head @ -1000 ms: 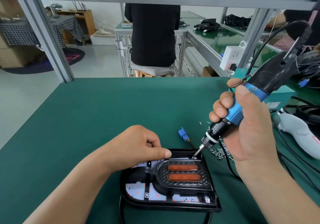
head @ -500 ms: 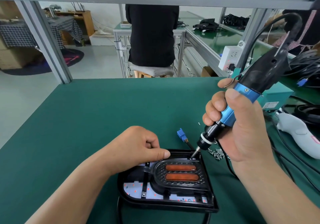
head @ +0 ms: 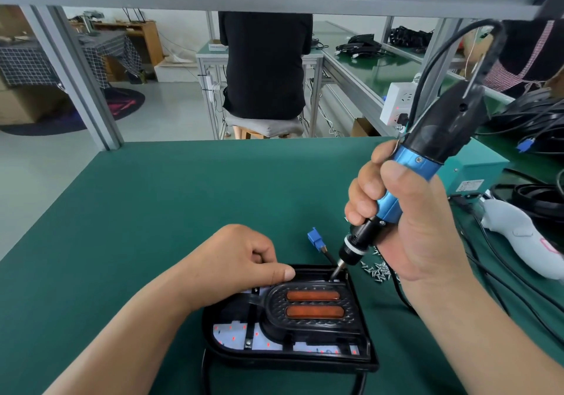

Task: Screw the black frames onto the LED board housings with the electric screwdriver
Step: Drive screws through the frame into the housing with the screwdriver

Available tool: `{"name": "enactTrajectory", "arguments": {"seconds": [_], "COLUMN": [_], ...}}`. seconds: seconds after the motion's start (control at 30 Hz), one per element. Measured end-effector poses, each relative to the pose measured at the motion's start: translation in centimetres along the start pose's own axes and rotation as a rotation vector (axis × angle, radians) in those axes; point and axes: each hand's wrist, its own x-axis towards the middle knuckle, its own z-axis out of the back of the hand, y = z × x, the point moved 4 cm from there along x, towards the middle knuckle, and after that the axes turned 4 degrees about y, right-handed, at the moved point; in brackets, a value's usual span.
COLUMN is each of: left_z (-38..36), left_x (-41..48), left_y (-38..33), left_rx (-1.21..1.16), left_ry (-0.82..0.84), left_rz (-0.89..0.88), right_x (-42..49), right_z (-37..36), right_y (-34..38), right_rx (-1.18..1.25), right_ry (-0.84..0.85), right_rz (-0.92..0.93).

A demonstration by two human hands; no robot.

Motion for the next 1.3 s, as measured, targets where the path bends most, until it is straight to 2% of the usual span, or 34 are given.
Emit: {"name": "enactTrajectory", "arguments": {"seconds": [0.17,0.3,0.47,0.6,0.87,1.07,1.3], "left_z": [0.1,0.4,1.5,1.3,0.6,0.9,1.0], "left_x": [0.0,0.0,0.3,0.5,0.9,1.2,0.9], "left_y": [0.1,-0.2,0.9,0.9,0.9,1.5,1.0], "left_rx": [-0.002,-0.073,-0.642,-0.853,-0.959,-1.176,-1.223], "left_ry": [0.032,0.058,-0.076,-0.068,0.032,-0.008,0.036], "left_rz": [0.019,0.007,0.14,0.135,0.139,0.151,0.106], "right_x": [-0.1,-0.4,-0.6,-0.6,-0.5,-0.2,0.1], "right_z": [0.3,1.3,1.9,2.1,2.7,2.7,3.0], "right_y": [0.2,0.7,-0.4,-1.0,-1.8,-2.2,-2.1], "right_rx": [0.04,0.143,0.242,0.261,0.295,0.319,0.324], "right_ry": [-0.011,-0.122,-0.3,-0.344,-0.412,-0.44,-0.474], "right_rz": [0.037,0.12,0.103,0.092,0.075,0.068,0.08]}}
